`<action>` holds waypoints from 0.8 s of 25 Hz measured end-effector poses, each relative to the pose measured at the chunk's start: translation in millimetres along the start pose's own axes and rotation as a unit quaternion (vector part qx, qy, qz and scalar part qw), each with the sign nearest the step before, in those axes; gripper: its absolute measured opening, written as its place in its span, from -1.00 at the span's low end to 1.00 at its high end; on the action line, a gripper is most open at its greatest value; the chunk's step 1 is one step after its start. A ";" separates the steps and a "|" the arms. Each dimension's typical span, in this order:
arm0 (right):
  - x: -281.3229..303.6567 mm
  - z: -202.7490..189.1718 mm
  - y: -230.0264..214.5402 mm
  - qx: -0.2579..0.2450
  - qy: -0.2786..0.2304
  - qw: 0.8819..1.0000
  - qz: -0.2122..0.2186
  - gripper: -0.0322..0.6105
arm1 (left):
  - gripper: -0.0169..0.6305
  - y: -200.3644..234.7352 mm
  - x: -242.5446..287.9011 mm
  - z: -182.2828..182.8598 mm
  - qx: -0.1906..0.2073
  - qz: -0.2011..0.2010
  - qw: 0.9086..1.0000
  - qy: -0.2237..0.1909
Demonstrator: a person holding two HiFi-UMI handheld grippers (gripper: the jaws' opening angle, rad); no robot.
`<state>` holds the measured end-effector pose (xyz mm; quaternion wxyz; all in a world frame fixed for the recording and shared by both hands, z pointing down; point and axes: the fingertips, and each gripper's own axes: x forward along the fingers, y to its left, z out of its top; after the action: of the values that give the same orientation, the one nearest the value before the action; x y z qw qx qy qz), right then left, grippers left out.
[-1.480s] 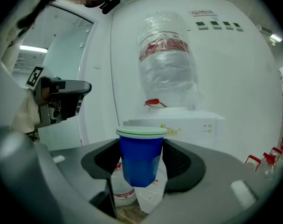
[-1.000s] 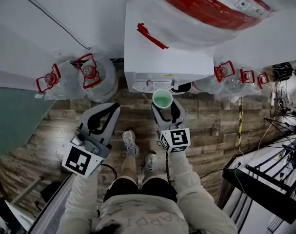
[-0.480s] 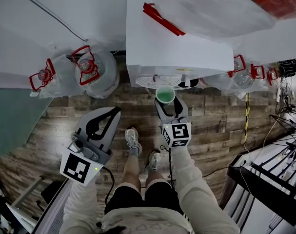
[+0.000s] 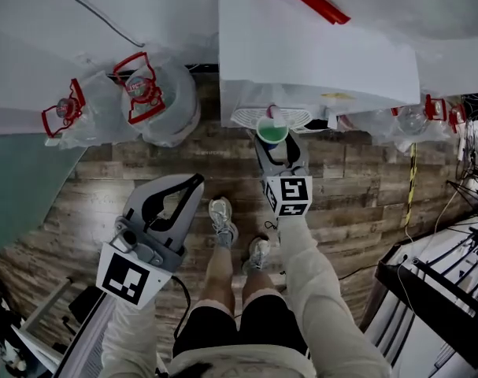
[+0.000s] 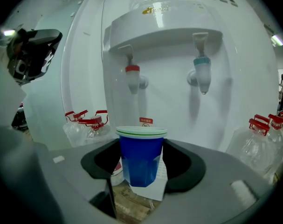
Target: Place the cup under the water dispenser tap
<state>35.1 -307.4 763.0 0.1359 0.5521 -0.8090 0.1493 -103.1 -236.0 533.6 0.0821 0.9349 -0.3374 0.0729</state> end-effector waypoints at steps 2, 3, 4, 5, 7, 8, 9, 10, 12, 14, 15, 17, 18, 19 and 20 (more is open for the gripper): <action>9.7 -4.5 0.5 -0.005 0.000 1.000 -0.002 0.01 | -0.93 0.8 -0.1 -4.8 0.001 -0.001 1.000 0.000; 14.5 -6.4 1.0 -0.009 0.001 1.000 -0.002 0.01 | -0.93 1.4 -0.2 -6.7 0.001 -0.001 1.000 0.000; 19.2 -8.0 1.6 -0.012 0.001 1.000 0.000 0.01 | -0.93 2.2 -0.3 -8.4 0.001 -0.001 1.000 0.000; 23.6 -9.1 2.0 -0.016 0.000 1.000 0.001 0.01 | -0.93 3.0 -0.5 -10.0 0.001 0.000 1.000 0.000; 31.7 -10.1 1.7 -0.020 -0.003 1.000 -0.001 0.00 | -0.93 5.0 -1.2 -12.9 0.001 0.003 1.000 0.000; 35.5 -10.3 1.1 -0.021 -0.004 1.000 -0.002 0.00 | -0.93 6.1 -1.7 -14.4 0.001 0.005 1.000 0.001; 39.0 -10.9 0.8 -0.022 -0.005 1.000 -0.004 0.00 | -0.93 7.4 -2.2 -15.8 0.000 0.007 1.000 0.001; 42.2 -12.4 1.0 -0.024 -0.005 1.000 -0.005 0.00 | -0.93 8.8 -2.9 -17.4 -0.001 0.009 1.000 0.003; 47.5 -19.4 2.9 -0.031 -0.001 0.999 -0.007 0.00 | -0.93 11.8 -4.4 -20.7 0.000 0.012 1.000 0.006; 50.3 -26.6 4.8 -0.034 0.000 0.999 -0.009 0.00 | -0.93 14.6 -5.8 -24.0 -0.002 0.014 1.000 0.007; 51.0 -27.0 5.4 -0.033 -0.003 0.999 -0.010 0.00 | -0.93 15.9 -6.2 -25.9 -0.003 0.015 1.000 0.008; 52.5 -26.4 5.2 -0.031 -0.007 0.999 -0.013 0.00 | -0.93 18.8 -6.3 -29.2 -0.005 0.017 1.000 0.011; 52.7 -27.4 4.9 -0.032 -0.005 0.999 -0.013 0.00 | -0.93 19.9 -6.0 -30.2 -0.005 0.017 1.000 0.012; 51.9 -28.7 4.8 -0.033 -0.002 0.999 -0.014 0.00 | -0.93 20.4 -5.8 -30.5 -0.005 0.018 1.000 0.012; 50.2 -30.3 5.0 -0.033 0.001 0.999 -0.013 0.01 | -0.93 20.2 -5.6 -30.0 -0.005 0.018 1.000 0.012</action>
<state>14.3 -336.6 809.7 0.1574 0.5578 -0.8059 0.1211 -122.8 -241.7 563.9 0.0895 0.9275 -0.3533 0.0836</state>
